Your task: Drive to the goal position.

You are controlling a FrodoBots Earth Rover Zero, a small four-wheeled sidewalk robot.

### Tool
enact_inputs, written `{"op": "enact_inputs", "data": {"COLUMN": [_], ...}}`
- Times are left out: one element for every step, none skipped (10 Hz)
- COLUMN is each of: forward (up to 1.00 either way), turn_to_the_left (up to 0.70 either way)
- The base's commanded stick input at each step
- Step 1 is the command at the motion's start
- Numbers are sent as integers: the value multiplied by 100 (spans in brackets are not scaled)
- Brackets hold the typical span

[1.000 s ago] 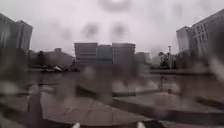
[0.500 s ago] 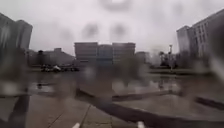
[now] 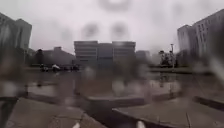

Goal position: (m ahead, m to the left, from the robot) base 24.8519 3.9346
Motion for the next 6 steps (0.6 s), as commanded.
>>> {"op": "enact_inputs", "data": {"forward": [69, 69, 69, 69, 69, 70], "turn_to_the_left": [0, 0, 0, 0, 0, 0]}}
